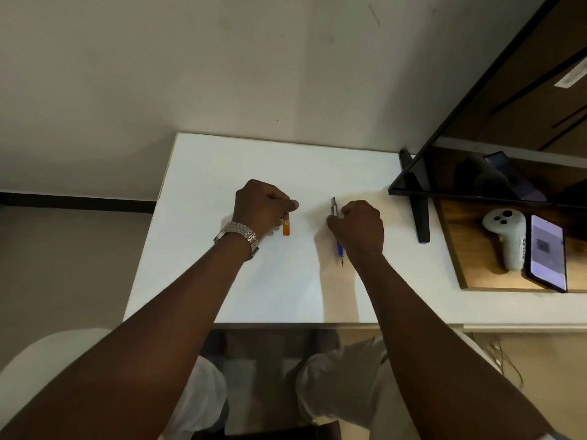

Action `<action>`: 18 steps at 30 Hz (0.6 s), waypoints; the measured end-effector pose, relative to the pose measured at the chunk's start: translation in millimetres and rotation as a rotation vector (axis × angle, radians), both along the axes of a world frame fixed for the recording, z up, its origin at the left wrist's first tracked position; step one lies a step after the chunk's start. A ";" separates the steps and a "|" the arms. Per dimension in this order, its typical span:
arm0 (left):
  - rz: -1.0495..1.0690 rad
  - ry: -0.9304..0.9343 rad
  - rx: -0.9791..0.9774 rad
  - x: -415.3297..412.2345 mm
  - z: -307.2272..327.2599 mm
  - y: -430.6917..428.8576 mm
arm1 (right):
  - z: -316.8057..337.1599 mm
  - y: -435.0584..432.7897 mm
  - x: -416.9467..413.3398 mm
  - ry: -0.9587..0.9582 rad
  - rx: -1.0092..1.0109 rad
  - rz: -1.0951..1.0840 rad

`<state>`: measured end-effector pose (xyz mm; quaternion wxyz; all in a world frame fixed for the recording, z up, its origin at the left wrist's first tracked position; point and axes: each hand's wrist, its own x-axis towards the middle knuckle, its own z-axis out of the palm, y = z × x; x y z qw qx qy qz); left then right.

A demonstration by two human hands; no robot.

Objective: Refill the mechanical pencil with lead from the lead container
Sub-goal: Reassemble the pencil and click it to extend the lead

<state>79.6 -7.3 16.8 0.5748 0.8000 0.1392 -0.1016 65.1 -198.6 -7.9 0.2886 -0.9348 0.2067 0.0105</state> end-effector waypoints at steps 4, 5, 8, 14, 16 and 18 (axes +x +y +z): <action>-0.058 -0.053 0.031 -2.3 4.6 -9.2 | 0.9 -1.1 13.8 0.070 -0.012 -0.003; -0.058 -0.055 0.020 -3.7 5.8 -11.4 | 1.5 -1.8 17.5 0.072 0.000 -0.016; -0.089 -0.056 0.012 -8.9 6.3 -19.3 | 4.0 -4.4 23.4 0.076 0.094 -0.080; -0.185 -0.005 -0.020 -26.2 10.0 -35.8 | 26.5 0.3 9.9 0.001 0.653 -0.257; -0.211 -0.016 -0.041 -30.7 13.3 -40.9 | 39.6 5.6 0.6 -0.033 0.802 -0.257; -0.211 -0.044 -0.067 -34.4 18.5 -44.5 | 53.0 9.9 -6.8 -0.060 0.861 -0.240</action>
